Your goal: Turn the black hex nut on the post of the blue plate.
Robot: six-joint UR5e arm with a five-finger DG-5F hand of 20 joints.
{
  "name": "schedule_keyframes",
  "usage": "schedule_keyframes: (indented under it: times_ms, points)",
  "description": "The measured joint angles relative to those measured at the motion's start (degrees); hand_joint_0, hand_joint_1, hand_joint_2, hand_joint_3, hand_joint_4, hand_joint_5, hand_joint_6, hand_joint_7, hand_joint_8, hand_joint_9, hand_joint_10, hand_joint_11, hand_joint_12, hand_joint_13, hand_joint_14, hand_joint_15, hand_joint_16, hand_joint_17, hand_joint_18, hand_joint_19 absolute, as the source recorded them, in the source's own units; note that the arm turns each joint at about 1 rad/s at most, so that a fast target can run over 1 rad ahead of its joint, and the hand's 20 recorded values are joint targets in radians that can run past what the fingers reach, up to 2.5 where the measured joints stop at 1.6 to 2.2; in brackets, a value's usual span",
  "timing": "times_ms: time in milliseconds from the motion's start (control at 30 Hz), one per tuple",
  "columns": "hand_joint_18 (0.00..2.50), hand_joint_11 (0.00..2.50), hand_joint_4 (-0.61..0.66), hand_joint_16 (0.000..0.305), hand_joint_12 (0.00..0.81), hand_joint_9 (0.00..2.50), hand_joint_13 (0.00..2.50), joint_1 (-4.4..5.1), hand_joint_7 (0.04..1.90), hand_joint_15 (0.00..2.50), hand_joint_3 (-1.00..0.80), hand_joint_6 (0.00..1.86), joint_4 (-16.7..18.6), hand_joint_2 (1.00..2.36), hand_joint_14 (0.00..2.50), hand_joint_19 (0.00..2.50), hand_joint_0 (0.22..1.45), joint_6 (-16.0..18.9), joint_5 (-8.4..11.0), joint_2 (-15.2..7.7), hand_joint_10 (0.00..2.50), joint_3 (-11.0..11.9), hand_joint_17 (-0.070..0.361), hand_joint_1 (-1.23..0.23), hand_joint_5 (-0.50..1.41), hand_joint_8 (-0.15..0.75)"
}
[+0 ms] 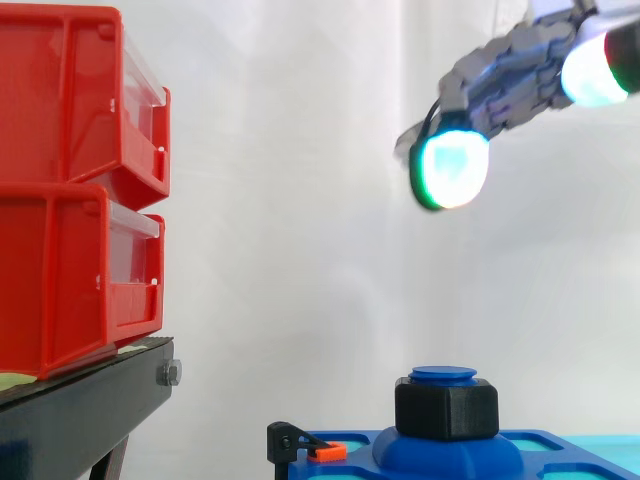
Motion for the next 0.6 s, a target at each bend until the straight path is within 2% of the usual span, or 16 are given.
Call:
schedule_keyframes:
  times_ms: [200,267,333,400,533,600]
  points:
    - [0.0,0.0,0.21,0.07,0.424,0.1,0.1,0.25,0.85,0.04,-0.5,0.5,8.9,1.0,0.0,0.12,0.38,4.9,3.27,8.7,0.0,-9.5,0.157,-0.37,-0.22,0.269]
    - [0.0,0.0,0.2,0.07,0.422,0.1,0.1,0.35,0.85,0.03,-0.5,0.5,11.4,1.0,0.0,0.11,0.38,7.1,4.21,10.6,0.0,-12.1,0.157,-0.38,-0.22,0.264]
    - [0.0,0.0,0.18,0.07,0.418,0.09,0.09,0.41,0.82,0.04,-0.5,0.5,14.3,1.0,0.0,0.11,0.38,10.1,5.28,12.0,0.0,-15.3,0.157,-0.38,-0.22,0.26]
    - [0.0,0.0,0.15,0.07,0.414,0.06,0.07,0.37,0.75,0.02,-0.5,0.5,15.6,1.0,0.0,0.09,0.38,12.8,5.77,12.6,0.0,-18.0,0.157,-0.39,-0.23,0.252]
    - [0.0,0.0,0.11,0.07,0.402,0.0,0.0,0.33,0.69,0.01,-0.5,0.5,15.2,1.0,0.0,0.05,0.38,18.9,6.01,13.0,0.0,-24.0,0.158,-0.4,-0.24,0.215]
    - [0.0,0.0,0.09,0.069,0.395,0.0,0.0,0.32,0.67,0.0,-0.5,0.5,14.7,1.0,0.0,0.04,0.38,21.9,6.01,13.0,0.0,-25.5,0.156,-0.39,-0.25,0.2]
